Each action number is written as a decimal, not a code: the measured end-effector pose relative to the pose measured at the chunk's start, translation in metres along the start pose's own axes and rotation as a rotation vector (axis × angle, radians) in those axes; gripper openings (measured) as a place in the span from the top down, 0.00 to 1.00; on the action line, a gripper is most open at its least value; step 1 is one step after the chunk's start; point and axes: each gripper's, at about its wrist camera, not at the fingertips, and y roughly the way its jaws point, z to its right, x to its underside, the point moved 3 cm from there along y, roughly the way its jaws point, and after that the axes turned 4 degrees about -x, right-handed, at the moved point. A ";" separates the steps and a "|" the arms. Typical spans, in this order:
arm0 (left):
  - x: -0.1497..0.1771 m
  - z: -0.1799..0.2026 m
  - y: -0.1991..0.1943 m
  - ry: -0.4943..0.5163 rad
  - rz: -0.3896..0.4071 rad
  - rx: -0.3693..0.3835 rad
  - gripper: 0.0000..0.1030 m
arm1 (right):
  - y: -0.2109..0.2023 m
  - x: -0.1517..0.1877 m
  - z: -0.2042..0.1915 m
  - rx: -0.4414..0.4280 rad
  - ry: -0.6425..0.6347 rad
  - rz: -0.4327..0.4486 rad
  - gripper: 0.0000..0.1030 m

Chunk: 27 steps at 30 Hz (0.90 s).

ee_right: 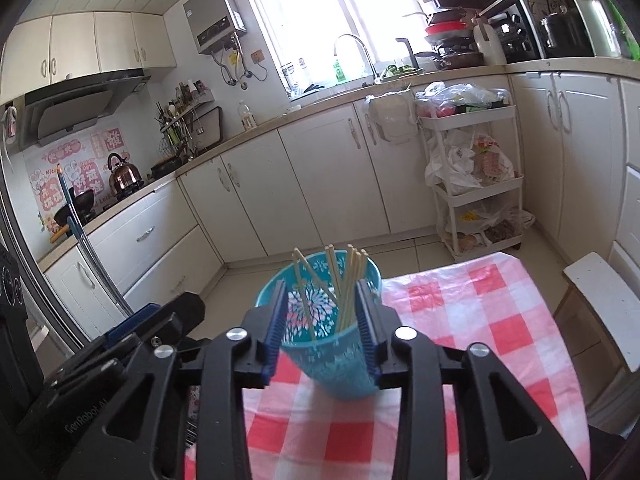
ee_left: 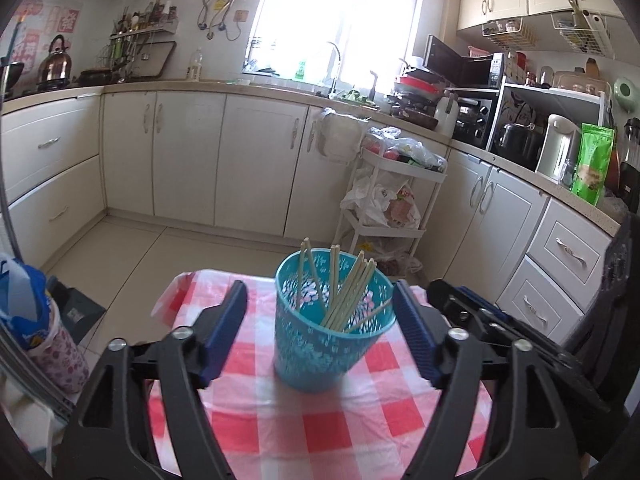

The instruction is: Organize utensils

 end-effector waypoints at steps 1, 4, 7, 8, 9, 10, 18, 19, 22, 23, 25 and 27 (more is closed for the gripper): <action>0.003 -0.002 -0.009 -0.003 -0.003 -0.009 0.20 | -0.012 0.004 -0.002 0.016 -0.009 0.003 0.54; 0.014 -0.001 -0.040 0.017 0.006 -0.043 0.11 | -0.046 0.015 -0.009 0.049 -0.038 0.011 0.49; 0.025 -0.001 -0.070 0.025 -0.004 -0.060 0.08 | -0.081 0.028 -0.014 0.070 -0.040 0.013 0.42; 0.027 -0.001 -0.078 0.028 -0.016 -0.066 0.08 | -0.091 0.031 -0.014 0.068 -0.029 0.013 0.41; 0.029 0.000 -0.084 0.031 -0.026 -0.070 0.08 | -0.103 0.035 -0.015 0.067 -0.019 0.013 0.39; 0.034 0.001 -0.093 0.030 -0.035 -0.074 0.08 | -0.116 0.039 -0.017 0.067 -0.015 0.016 0.38; 0.067 0.001 -0.149 0.030 -0.105 -0.134 0.07 | -0.190 0.068 -0.044 0.045 -0.035 0.001 0.27; 0.071 0.003 -0.155 0.043 -0.113 -0.137 0.07 | -0.197 0.071 -0.047 0.047 -0.042 -0.001 0.25; 0.085 0.006 -0.173 0.077 -0.134 -0.145 0.07 | -0.213 0.086 -0.054 0.048 -0.047 -0.025 0.21; 0.089 0.006 -0.178 0.086 -0.139 -0.147 0.07 | -0.218 0.092 -0.057 0.046 -0.051 -0.034 0.21; 0.097 0.007 -0.188 0.102 -0.143 -0.146 0.07 | -0.226 0.103 -0.061 0.058 -0.057 -0.042 0.13; 0.102 0.007 -0.195 0.112 -0.156 -0.150 0.07 | -0.234 0.115 -0.065 0.070 -0.061 -0.052 0.11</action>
